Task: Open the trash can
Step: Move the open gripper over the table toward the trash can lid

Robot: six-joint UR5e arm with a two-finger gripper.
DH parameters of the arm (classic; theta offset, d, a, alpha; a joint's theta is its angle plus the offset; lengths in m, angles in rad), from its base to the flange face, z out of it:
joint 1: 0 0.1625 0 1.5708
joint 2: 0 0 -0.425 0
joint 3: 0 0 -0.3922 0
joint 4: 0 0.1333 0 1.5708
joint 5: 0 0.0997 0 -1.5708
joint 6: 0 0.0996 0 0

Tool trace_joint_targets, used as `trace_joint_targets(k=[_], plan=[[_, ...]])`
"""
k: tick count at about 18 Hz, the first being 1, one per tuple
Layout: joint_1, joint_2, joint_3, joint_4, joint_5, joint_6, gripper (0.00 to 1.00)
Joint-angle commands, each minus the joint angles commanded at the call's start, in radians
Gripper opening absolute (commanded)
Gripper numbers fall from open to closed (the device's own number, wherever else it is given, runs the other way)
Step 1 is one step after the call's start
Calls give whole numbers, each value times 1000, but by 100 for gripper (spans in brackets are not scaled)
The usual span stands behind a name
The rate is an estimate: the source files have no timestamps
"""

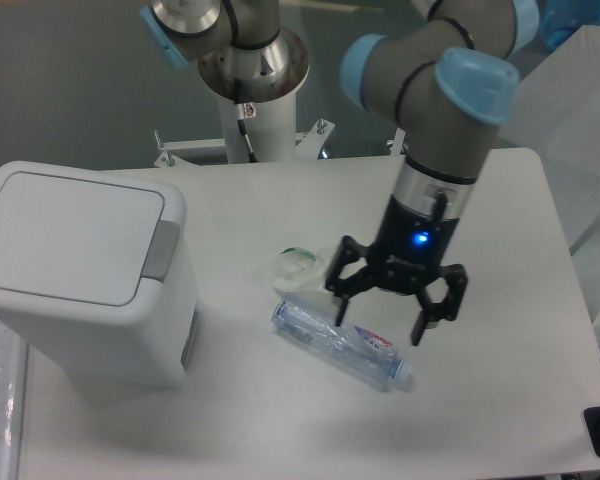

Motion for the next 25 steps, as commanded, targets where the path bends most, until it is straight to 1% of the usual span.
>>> trace_joint_targets(k=[4,7,10,13,16,19,20,25], plan=[[-32,60,-9,0,-21,-40,100],[-35,77,-12,0,-109,-80,100],[-35,88,-37,0,-126,-112,100],[-38,135,-93,5,-123,-101,100],[-40,176,-175,15,-126,-94,100],[-52,199,-247,75,-126,-63,100],[-54,200,-258,90,-126,-60,100],[-83,189,-279,91,-124,-58,100]])
